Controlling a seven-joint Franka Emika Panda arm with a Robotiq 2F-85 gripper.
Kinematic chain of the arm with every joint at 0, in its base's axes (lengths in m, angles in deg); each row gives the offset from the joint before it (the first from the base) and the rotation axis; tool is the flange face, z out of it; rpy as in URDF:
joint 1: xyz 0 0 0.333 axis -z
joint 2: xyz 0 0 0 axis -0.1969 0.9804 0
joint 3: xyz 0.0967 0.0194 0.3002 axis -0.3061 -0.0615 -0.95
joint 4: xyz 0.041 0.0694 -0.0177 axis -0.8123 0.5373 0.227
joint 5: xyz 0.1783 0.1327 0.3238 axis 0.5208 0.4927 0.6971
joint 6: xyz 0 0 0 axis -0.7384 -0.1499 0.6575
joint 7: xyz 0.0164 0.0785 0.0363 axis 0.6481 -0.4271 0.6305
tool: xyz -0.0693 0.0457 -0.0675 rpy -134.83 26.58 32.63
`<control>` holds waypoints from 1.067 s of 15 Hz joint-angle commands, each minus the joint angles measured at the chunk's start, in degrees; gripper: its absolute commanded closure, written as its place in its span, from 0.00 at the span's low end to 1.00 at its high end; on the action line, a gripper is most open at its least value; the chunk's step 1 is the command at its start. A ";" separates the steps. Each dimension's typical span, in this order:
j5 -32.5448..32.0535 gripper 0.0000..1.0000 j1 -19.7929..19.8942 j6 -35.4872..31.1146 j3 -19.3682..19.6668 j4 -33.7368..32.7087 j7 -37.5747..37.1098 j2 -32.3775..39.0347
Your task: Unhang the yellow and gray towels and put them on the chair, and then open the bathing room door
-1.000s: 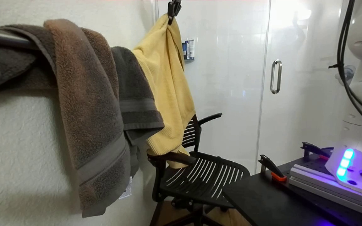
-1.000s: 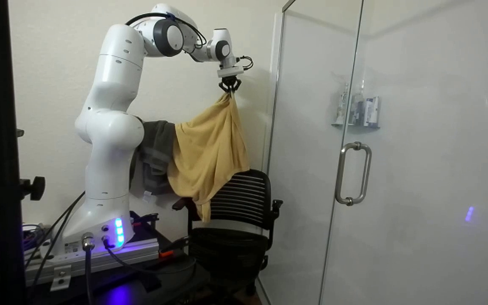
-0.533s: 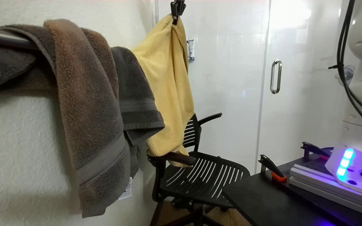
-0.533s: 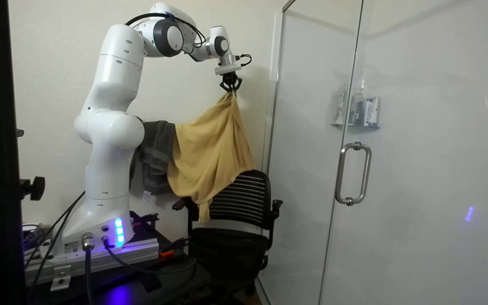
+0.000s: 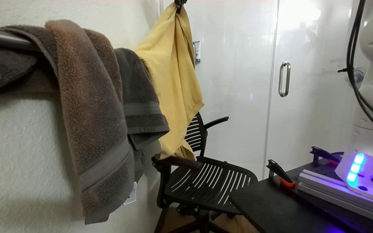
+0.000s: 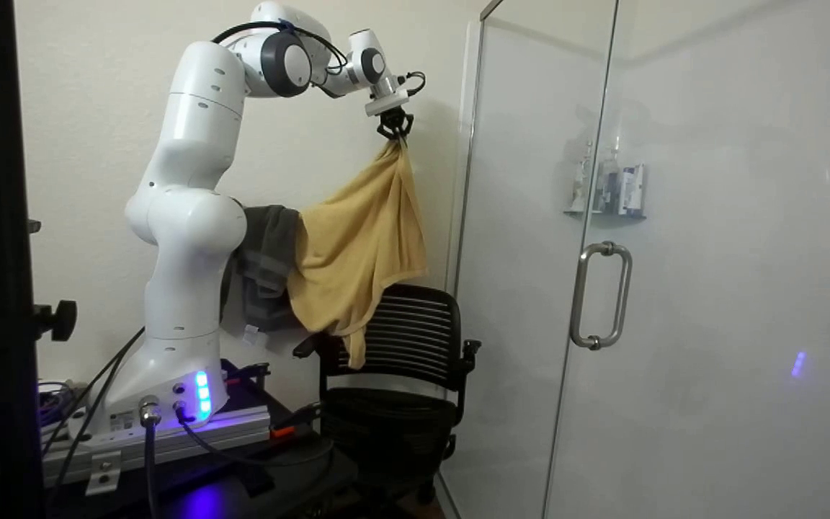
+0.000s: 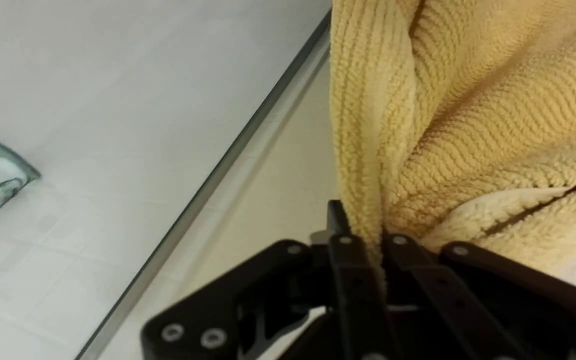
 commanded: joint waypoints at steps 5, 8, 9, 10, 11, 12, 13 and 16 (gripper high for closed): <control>-11.55 0.98 -2.39 4.14 1.88 -19.38 -7.49 0.04; -15.57 0.98 -2.53 7.66 2.11 -24.67 -10.85 -0.75; -17.37 0.98 -2.62 9.02 2.16 -26.39 -11.70 -1.16; -19.23 0.98 -2.82 10.34 2.14 -27.34 -13.02 -1.89; -21.41 0.98 -3.10 11.72 2.09 -28.61 -14.06 -2.22; -23.24 0.98 -2.98 12.62 2.17 -29.60 -14.78 -2.54; -25.70 0.98 -3.31 13.25 2.11 -30.04 -15.94 -2.82; -33.18 0.98 -2.82 12.63 2.54 -30.22 -18.75 -3.21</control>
